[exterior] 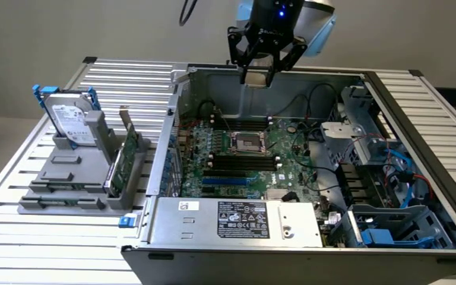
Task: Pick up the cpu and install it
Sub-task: 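Place the cpu into insertion slot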
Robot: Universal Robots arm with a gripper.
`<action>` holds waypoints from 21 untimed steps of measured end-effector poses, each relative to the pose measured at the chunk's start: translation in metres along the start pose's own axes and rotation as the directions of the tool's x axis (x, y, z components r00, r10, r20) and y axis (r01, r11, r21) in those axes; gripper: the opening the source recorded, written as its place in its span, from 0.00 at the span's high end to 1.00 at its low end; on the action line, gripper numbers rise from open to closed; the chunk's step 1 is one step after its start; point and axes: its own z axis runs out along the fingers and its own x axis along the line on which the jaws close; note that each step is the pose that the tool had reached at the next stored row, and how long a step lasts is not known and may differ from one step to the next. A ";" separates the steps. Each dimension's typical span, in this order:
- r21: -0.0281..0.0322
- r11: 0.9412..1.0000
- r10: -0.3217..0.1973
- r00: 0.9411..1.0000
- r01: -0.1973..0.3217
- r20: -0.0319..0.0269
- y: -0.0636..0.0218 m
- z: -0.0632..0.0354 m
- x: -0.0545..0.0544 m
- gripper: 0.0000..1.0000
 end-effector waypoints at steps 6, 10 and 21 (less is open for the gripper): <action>0.000 1.000 0.000 1.000 0.000 0.000 0.0000 -0.0001 0.000 0.45; 0.000 1.000 0.002 1.000 -0.002 0.000 -0.0001 0.0003 0.000 0.45; -0.020 0.985 0.169 0.986 -0.169 0.010 -0.0012 0.0120 -0.001 0.45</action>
